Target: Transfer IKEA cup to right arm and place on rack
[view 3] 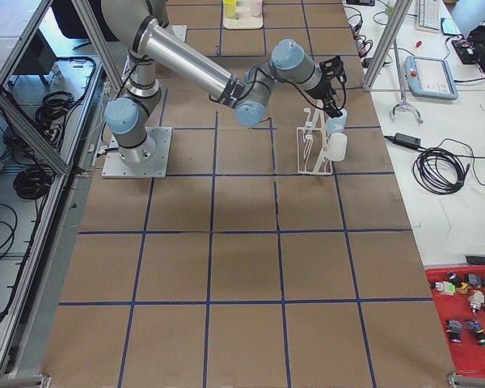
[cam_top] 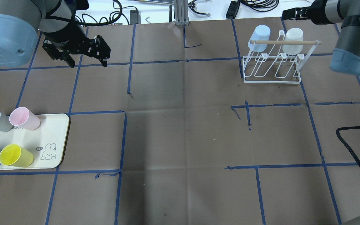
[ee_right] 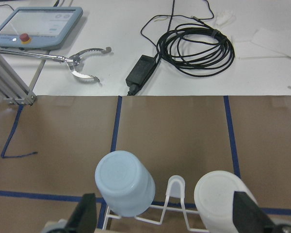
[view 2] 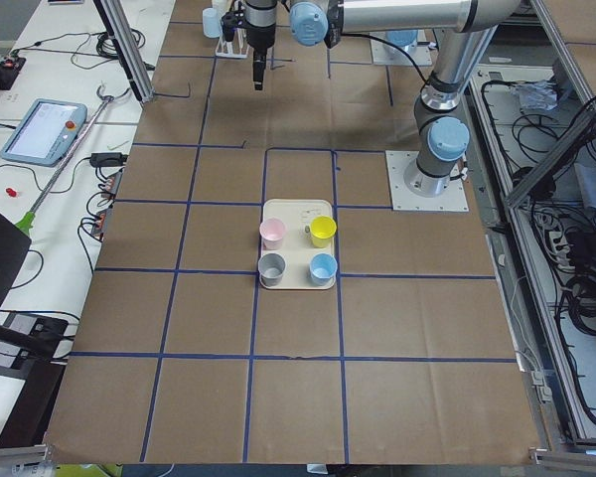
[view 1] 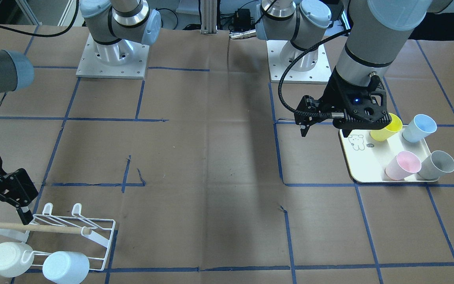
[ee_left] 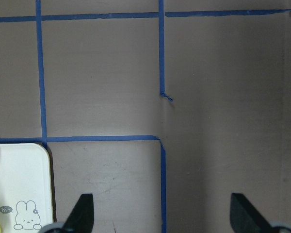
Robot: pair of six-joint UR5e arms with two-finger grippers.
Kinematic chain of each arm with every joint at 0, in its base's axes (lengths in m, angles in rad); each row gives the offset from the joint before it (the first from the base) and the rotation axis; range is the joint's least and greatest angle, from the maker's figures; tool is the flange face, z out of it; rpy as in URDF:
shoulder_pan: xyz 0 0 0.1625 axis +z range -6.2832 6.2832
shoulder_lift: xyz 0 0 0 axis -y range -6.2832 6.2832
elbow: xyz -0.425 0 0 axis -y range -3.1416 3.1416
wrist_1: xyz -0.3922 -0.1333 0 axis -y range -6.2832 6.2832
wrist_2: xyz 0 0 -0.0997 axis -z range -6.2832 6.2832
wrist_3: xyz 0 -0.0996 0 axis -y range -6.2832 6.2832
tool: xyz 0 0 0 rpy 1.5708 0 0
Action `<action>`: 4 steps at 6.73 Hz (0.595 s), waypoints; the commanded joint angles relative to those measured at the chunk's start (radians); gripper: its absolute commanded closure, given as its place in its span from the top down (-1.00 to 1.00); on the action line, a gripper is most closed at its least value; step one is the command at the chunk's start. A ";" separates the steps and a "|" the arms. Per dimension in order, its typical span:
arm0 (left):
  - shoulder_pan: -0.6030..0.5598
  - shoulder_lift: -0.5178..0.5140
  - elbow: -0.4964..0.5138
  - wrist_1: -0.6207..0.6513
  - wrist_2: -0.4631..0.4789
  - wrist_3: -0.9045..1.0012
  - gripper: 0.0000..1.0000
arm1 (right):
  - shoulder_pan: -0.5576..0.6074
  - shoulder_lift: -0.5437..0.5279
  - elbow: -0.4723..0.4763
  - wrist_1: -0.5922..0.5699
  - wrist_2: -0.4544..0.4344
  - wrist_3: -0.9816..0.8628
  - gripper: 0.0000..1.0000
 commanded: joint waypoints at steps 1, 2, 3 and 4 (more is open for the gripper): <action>0.000 0.000 -0.002 0.000 0.001 0.000 1.00 | 0.081 -0.023 -0.095 0.347 -0.103 -0.002 1.00; 0.000 0.002 -0.002 0.000 0.001 0.000 1.00 | 0.123 -0.024 -0.139 0.496 -0.156 0.005 1.00; 0.000 0.002 -0.002 0.002 0.001 0.000 1.00 | 0.155 -0.026 -0.187 0.653 -0.153 0.021 1.00; 0.000 0.003 -0.003 0.002 0.001 0.000 1.00 | 0.201 -0.027 -0.239 0.799 -0.161 0.117 1.00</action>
